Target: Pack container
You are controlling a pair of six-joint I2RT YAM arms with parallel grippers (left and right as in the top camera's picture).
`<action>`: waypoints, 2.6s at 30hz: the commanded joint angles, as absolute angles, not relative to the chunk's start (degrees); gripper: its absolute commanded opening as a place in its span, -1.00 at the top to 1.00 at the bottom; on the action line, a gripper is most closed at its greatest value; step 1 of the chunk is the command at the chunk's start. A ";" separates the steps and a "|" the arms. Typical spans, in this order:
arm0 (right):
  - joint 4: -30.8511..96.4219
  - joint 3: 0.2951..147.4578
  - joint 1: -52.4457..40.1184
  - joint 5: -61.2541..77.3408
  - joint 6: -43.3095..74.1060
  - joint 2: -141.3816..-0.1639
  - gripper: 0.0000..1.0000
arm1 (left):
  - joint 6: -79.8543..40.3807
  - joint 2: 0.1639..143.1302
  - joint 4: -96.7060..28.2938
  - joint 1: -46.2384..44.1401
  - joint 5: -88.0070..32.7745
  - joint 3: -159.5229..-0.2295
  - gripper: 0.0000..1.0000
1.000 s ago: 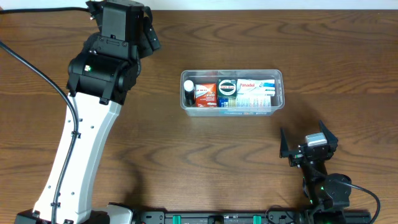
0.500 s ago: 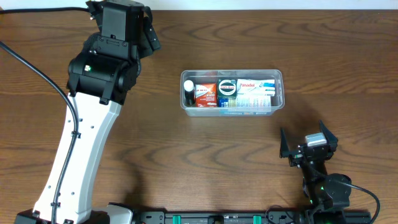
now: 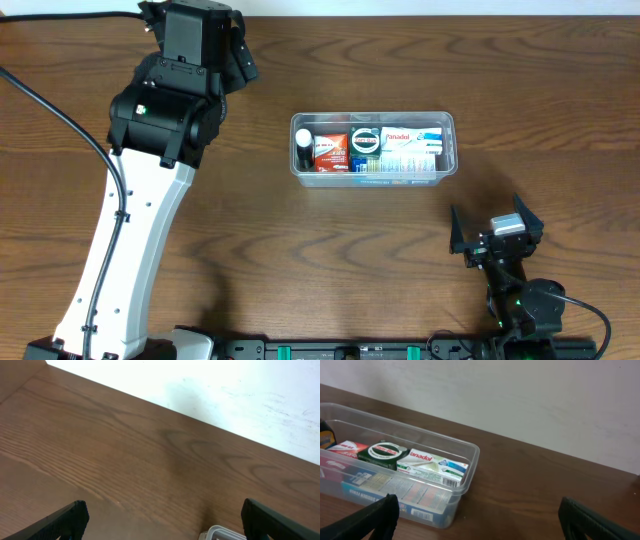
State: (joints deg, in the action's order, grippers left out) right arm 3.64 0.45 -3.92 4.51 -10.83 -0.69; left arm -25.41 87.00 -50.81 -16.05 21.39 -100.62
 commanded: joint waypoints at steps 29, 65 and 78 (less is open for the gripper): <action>3.88 0.32 -3.33 4.73 -11.42 -0.30 -0.99 | -25.93 22.44 -13.54 -16.23 18.52 -17.15 -0.96; 3.88 0.32 -3.33 4.75 -11.42 -0.30 -0.98 | -7.79 3.09 -3.57 -3.81 2.31 -4.80 -0.96; 3.88 0.32 -3.33 4.75 -11.42 -0.30 -0.99 | -0.21 0.08 -3.73 -3.49 -1.28 -1.45 -0.96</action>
State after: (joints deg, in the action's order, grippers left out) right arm 3.66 0.45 -3.92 4.51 -10.85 -0.64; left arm -2.22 0.58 -4.03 -3.88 -0.30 -2.87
